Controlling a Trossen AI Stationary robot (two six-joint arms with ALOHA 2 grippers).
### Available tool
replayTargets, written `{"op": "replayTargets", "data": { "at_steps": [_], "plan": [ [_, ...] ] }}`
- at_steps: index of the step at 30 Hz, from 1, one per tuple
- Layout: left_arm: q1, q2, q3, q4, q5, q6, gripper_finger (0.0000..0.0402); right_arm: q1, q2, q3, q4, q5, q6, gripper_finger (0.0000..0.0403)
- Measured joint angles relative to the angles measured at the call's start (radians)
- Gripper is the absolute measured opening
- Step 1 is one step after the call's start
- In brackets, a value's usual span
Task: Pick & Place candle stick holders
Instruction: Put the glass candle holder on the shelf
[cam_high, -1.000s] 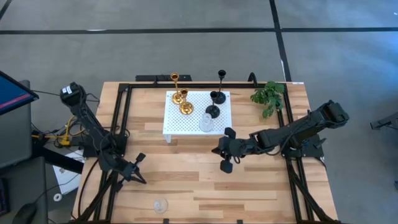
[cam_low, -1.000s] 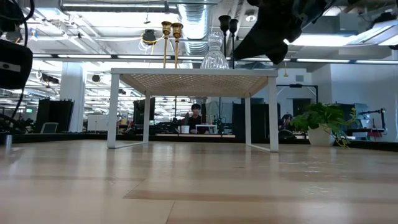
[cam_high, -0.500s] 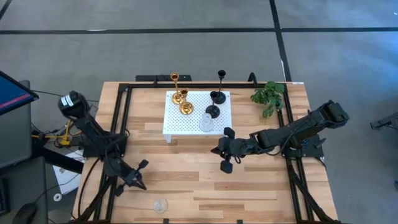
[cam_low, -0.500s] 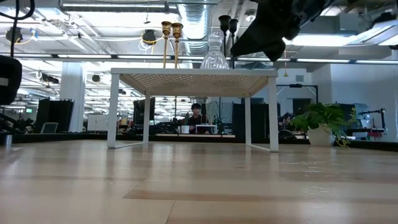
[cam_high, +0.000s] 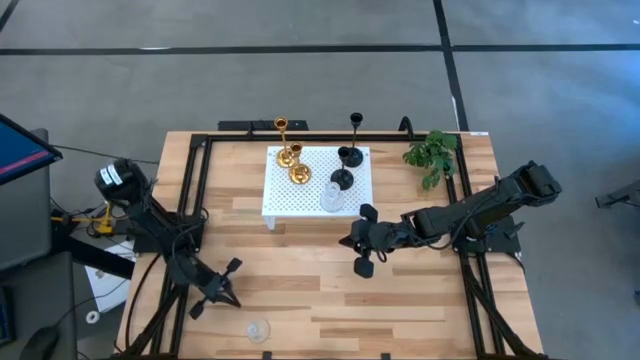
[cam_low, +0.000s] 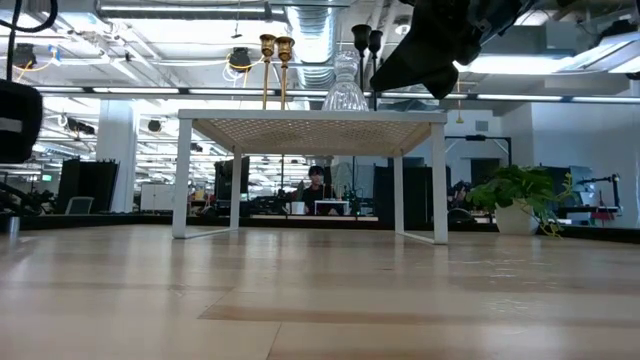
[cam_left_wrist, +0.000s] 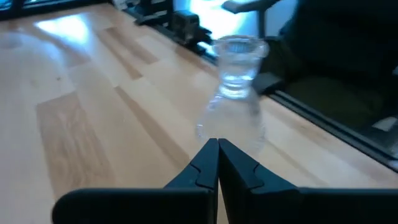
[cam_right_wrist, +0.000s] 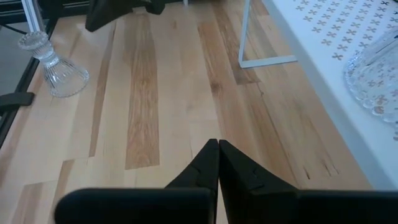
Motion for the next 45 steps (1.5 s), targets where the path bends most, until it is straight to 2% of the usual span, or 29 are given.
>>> {"op": "replayTargets", "data": {
  "at_steps": [4,9,15,26,33,40,45],
  "plan": [
    [0.042,0.084,0.048,0.001,-0.005,-0.003,0.0007,0.001,0.000,0.000,0.000,0.000,0.000,0.0000],
    [0.043,0.154,0.087,0.001,0.074,-0.016,0.0007,0.002,0.000,0.000,0.000,-0.002,0.000,0.0000],
    [0.044,0.192,0.142,0.009,0.074,0.016,0.0007,0.002,0.000,0.000,0.000,-0.002,0.000,0.0000],
    [0.052,0.193,0.144,0.009,0.073,-0.028,0.0011,0.002,0.000,0.000,0.000,-0.004,0.000,0.0000],
    [0.074,0.193,0.144,0.009,0.078,-0.085,0.0063,0.002,0.000,0.000,0.000,-0.005,0.000,0.0000],
    [0.074,0.193,0.143,0.009,0.206,-0.086,0.0138,0.002,0.000,0.000,0.000,-0.004,0.000,0.0000],
    [0.086,0.193,0.143,0.013,0.183,-0.086,0.0192,0.002,0.000,0.000,0.000,-0.004,0.000,0.0000]
  ]
}}
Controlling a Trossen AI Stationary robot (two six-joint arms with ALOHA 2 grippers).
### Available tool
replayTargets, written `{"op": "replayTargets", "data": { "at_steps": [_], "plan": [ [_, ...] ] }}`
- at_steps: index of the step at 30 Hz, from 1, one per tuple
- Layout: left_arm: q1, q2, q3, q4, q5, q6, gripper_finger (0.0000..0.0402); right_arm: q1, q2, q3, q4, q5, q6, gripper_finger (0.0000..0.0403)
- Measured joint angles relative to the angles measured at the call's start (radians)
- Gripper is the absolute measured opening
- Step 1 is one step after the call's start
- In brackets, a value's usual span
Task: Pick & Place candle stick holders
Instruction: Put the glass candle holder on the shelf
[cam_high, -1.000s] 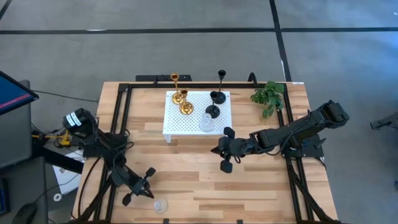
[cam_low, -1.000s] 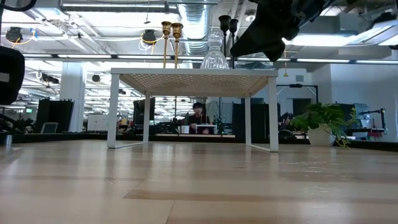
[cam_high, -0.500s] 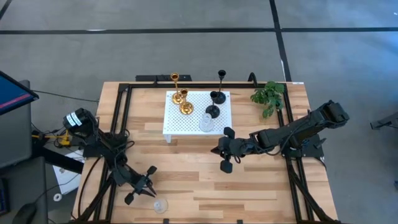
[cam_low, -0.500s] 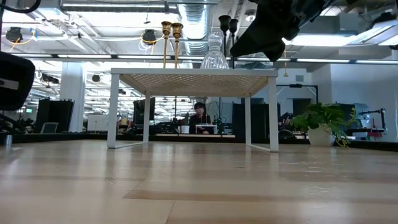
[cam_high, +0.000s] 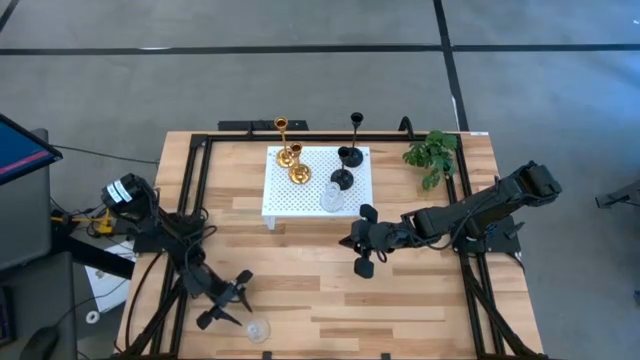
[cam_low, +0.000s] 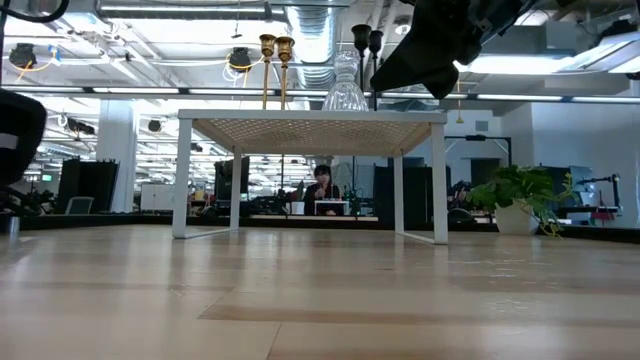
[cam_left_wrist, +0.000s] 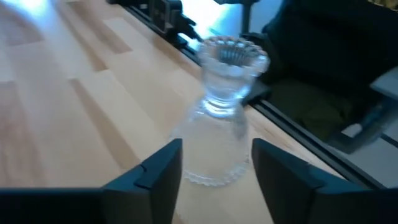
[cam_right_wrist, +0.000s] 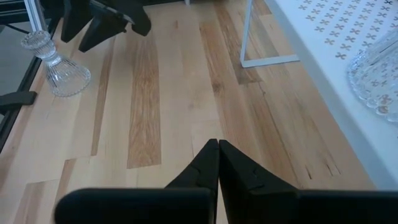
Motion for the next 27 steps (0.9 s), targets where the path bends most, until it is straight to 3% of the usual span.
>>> {"op": "replayTargets", "data": {
  "at_steps": [11,22,27],
  "plan": [
    [0.021,0.002,0.051,0.000,0.011,-0.017,0.0285,0.001,0.000,0.000,0.000,0.000,0.000,0.0000],
    [0.045,0.197,0.157,0.000,0.010,-0.022,0.0321,0.001,0.000,0.000,0.001,-0.005,0.000,0.0000],
    [0.043,0.225,0.204,0.003,0.028,-0.022,0.0325,0.001,0.000,0.000,0.001,-0.023,0.001,0.0000]
  ]
}}
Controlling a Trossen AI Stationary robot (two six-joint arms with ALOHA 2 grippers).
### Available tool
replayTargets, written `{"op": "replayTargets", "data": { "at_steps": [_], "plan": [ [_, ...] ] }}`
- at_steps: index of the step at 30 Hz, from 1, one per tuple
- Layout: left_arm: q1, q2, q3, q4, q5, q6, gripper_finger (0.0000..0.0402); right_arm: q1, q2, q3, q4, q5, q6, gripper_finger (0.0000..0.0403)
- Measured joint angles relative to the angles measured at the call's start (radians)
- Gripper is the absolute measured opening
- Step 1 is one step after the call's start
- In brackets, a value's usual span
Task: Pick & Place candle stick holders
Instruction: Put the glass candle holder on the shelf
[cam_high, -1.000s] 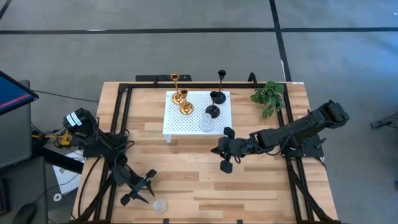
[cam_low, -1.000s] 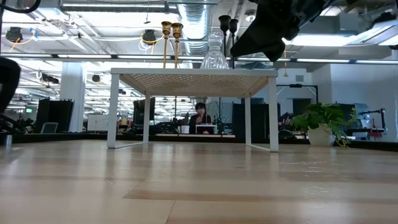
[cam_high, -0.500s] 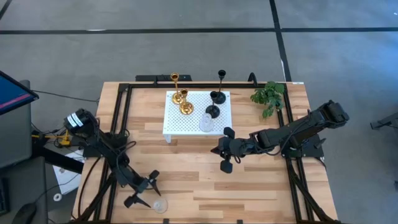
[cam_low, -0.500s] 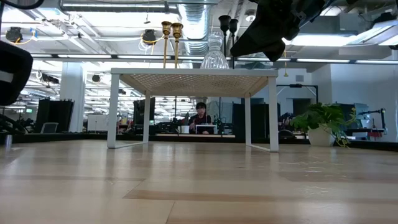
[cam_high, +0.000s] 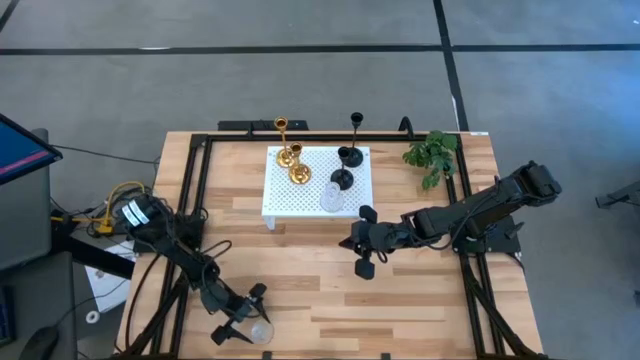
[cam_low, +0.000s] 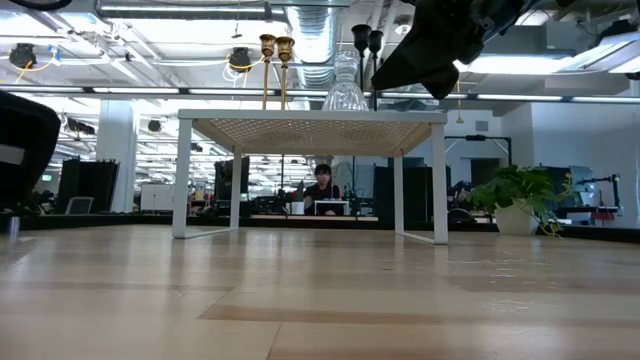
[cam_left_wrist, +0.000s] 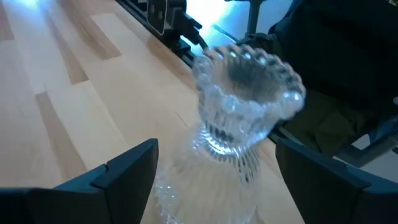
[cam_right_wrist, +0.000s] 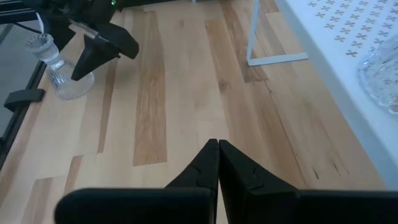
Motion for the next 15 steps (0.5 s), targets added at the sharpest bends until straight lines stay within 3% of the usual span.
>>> {"op": "replayTargets", "data": {
  "at_steps": [15],
  "plan": [
    [0.001,-0.025,0.006,0.034,-0.005,0.000,0.0320,0.006,0.000,0.000,0.000,-0.001,0.034,0.0000]
  ]
}}
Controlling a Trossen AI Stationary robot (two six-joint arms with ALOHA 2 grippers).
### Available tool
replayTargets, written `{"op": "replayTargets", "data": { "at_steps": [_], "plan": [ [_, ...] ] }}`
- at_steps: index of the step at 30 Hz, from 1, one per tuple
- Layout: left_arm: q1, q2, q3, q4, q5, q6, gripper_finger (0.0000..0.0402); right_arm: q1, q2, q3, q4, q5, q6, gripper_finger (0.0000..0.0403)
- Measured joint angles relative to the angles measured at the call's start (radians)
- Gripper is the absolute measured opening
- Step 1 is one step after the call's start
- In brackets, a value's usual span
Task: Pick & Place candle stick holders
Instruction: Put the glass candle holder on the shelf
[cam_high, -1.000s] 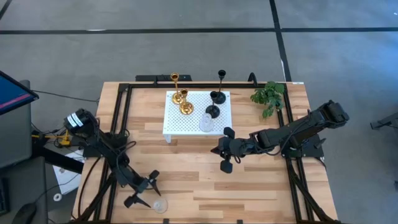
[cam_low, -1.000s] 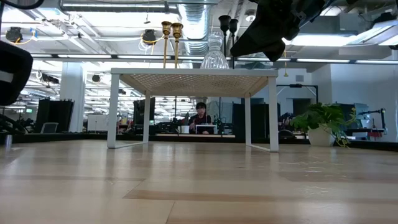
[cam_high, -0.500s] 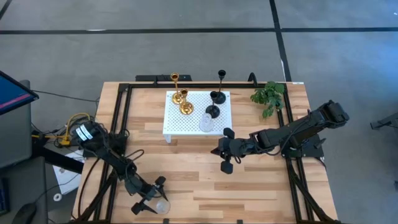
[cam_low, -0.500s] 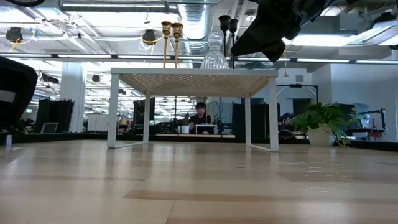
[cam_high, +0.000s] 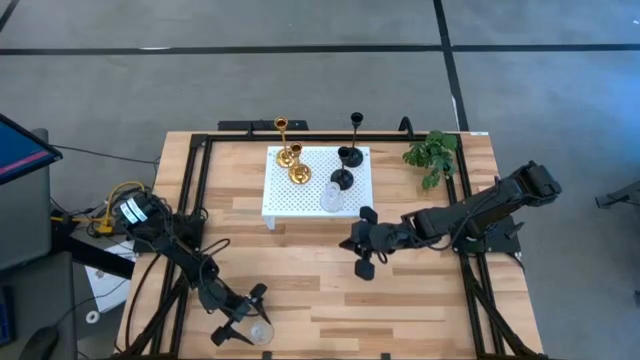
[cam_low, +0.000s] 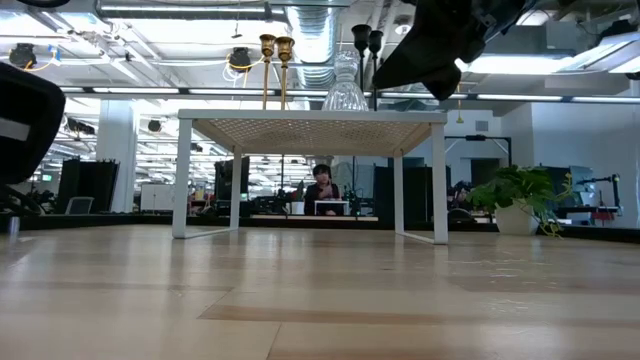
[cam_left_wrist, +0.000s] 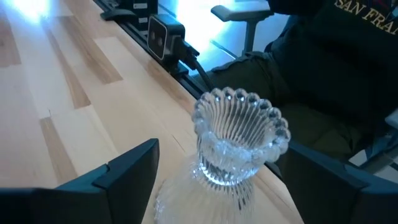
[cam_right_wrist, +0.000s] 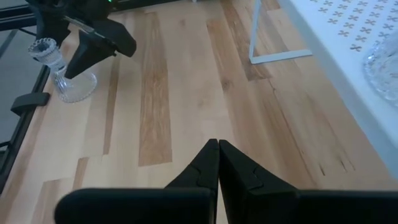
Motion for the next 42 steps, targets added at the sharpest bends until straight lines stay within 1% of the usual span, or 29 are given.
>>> {"op": "replayTargets", "data": {
  "at_steps": [10,15,20,29,33,36,38,42],
  "plan": [
    [0.000,-0.001,0.001,0.010,-0.006,0.007,0.0300,0.000,0.000,0.000,0.000,0.000,0.000,0.0000],
    [0.000,-0.001,0.001,0.012,-0.006,0.007,0.0279,0.000,0.000,0.000,0.000,0.000,0.000,0.0000],
    [0.000,-0.001,0.001,0.012,-0.006,0.007,0.0243,0.000,0.000,0.000,0.000,0.000,0.000,0.0000],
    [0.000,-0.001,0.001,0.017,-0.006,0.007,0.0165,0.000,0.000,0.000,0.000,0.000,0.000,0.0000],
    [0.000,-0.001,0.001,0.015,-0.045,0.007,0.0138,0.000,0.000,0.000,0.000,0.000,0.000,0.0000],
    [0.000,-0.001,0.001,0.014,-0.093,0.007,0.0134,0.000,0.000,0.000,0.000,0.001,0.000,0.0000],
    [0.001,-0.001,0.001,0.013,-0.115,0.002,0.0139,0.000,0.000,0.000,-0.001,0.001,0.000,0.0000],
    [0.000,-0.001,0.001,0.012,-0.119,-0.024,0.0145,0.000,0.000,0.000,-0.011,0.001,-0.008,0.0000]
  ]
}}
